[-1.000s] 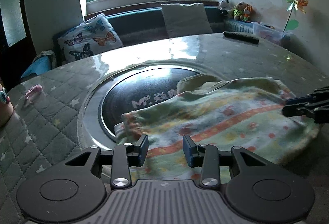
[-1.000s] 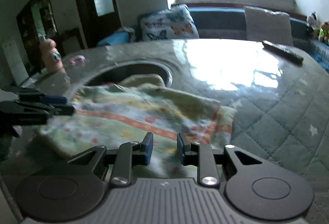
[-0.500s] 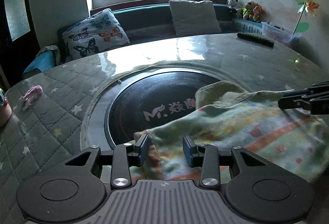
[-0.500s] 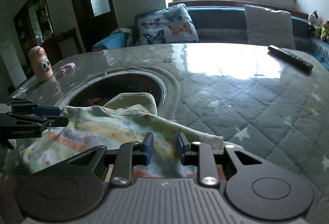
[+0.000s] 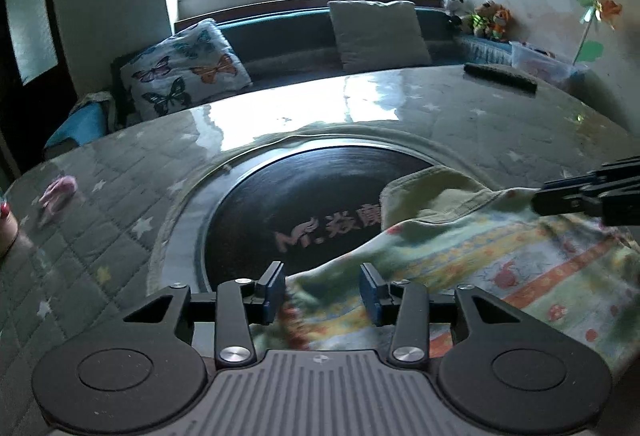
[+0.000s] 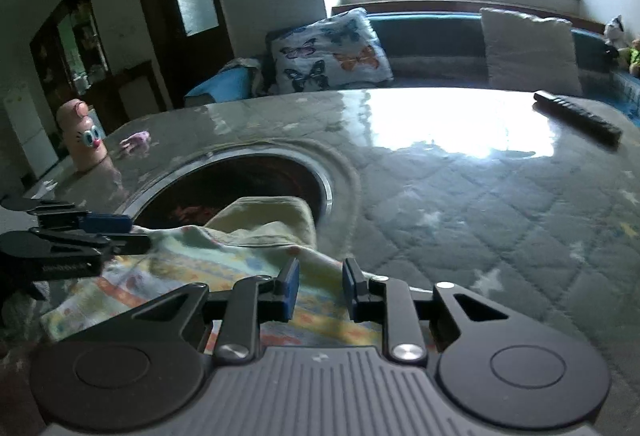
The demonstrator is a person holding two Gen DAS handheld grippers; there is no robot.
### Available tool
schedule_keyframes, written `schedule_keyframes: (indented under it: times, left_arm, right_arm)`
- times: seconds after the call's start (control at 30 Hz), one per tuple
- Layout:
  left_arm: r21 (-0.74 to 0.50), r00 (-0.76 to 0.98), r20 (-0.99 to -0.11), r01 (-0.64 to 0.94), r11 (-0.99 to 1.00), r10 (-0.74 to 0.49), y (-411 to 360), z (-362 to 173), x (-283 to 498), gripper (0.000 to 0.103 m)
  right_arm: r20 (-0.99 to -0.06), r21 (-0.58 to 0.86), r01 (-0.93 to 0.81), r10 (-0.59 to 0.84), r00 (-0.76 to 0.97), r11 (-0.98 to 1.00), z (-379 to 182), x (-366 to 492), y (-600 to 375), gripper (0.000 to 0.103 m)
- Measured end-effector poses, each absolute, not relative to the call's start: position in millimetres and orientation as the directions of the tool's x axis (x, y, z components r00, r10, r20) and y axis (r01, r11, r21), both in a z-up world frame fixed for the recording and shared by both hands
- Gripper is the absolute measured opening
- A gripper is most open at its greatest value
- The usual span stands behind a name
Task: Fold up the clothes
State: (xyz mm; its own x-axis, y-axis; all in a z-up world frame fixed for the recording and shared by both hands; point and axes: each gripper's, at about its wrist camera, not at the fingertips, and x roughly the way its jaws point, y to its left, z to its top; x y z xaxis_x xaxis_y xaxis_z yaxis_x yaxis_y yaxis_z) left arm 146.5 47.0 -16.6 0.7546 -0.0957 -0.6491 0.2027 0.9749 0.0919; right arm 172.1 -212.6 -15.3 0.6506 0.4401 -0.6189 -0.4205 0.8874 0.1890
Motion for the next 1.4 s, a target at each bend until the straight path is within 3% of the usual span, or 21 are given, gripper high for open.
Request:
schedule_keyframes:
  times: [0.23,0.5,0.93,1.03,1.4]
  left_arm:
    - [0.095,0.756,-0.646,0.219,0.971,-0.107,35.8,-13.0,154.6,0.051]
    - [0.108,0.742,-0.665,0.202,0.973,-0.080,31.6,-20.5,164.2,0.052]
    - [0.099,0.793,-0.599,0.210,0.973,-0.111,34.1,-2.8,124.6,0.090]
    - [0.092,0.806,-0.581,0.203,0.975,-0.113,35.0,0.1,114.9,0.103]
    - [0.083,0.802,-0.588,0.183,0.980,-0.101,30.0,6.4,96.8,0.103]
  right_arm:
    - [-0.621,0.184,-0.409,0.428,0.657,0.894,-15.6,175.0,-206.2,0.023]
    - [-0.641,0.163,-0.446,0.438,0.630,0.880,-19.3,176.5,-184.9,0.023]
    - [-0.618,0.126,-0.541,0.492,0.613,0.832,-7.0,115.1,-184.2,0.026]
    - [-0.614,0.117,-0.560,0.503,0.609,0.820,-7.3,98.7,-181.7,0.034]
    - [-0.606,0.061,-0.603,0.510,0.611,0.795,-13.4,59.6,-168.8,0.034]
